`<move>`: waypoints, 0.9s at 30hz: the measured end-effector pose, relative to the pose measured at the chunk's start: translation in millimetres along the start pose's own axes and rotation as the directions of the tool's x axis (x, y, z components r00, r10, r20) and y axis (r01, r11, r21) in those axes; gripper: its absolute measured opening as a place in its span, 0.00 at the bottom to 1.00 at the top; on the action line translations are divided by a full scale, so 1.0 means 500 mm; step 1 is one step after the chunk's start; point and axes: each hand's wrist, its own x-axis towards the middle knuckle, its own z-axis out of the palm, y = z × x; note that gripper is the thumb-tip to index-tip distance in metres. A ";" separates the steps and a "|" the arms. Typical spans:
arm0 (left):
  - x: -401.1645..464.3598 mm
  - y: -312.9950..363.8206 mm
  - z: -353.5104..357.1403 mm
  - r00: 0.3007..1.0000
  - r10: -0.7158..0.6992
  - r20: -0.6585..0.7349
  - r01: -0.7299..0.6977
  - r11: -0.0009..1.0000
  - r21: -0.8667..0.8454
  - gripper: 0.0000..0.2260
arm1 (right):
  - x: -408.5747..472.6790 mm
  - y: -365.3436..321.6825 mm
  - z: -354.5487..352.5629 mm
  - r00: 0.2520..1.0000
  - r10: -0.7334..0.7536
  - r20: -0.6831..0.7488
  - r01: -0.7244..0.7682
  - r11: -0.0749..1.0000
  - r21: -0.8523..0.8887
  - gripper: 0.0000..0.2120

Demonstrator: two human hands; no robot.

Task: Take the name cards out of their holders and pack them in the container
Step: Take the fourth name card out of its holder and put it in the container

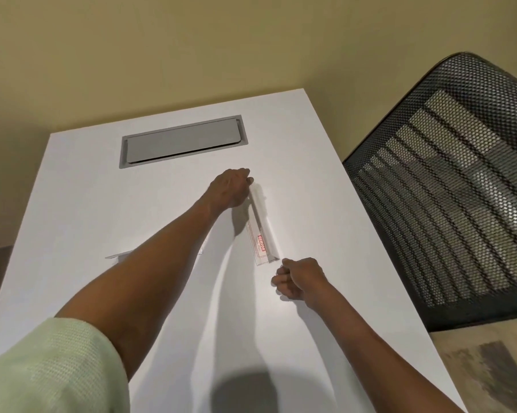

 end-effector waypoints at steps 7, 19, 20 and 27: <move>0.042 0.005 0.019 0.996 -0.043 0.082 0.039 0.998 0.054 0.14 | 0.026 -0.006 -0.006 0.997 0.060 0.052 -0.066 0.989 0.135 0.10; 0.043 -0.016 0.053 0.998 0.033 -0.060 -0.030 0.998 0.062 0.12 | 0.031 -0.029 0.015 0.997 0.044 0.067 -0.045 0.999 0.009 0.08; 0.042 -0.016 0.053 0.997 0.050 -0.065 -0.046 0.996 0.070 0.11 | 0.031 -0.029 0.015 0.997 0.042 0.064 -0.042 0.999 0.002 0.08; 0.014 -0.017 0.032 0.997 0.060 -0.048 -0.054 0.992 0.111 0.10 | 0.015 -0.021 0.021 0.998 0.046 0.052 -0.045 0.999 -0.019 0.07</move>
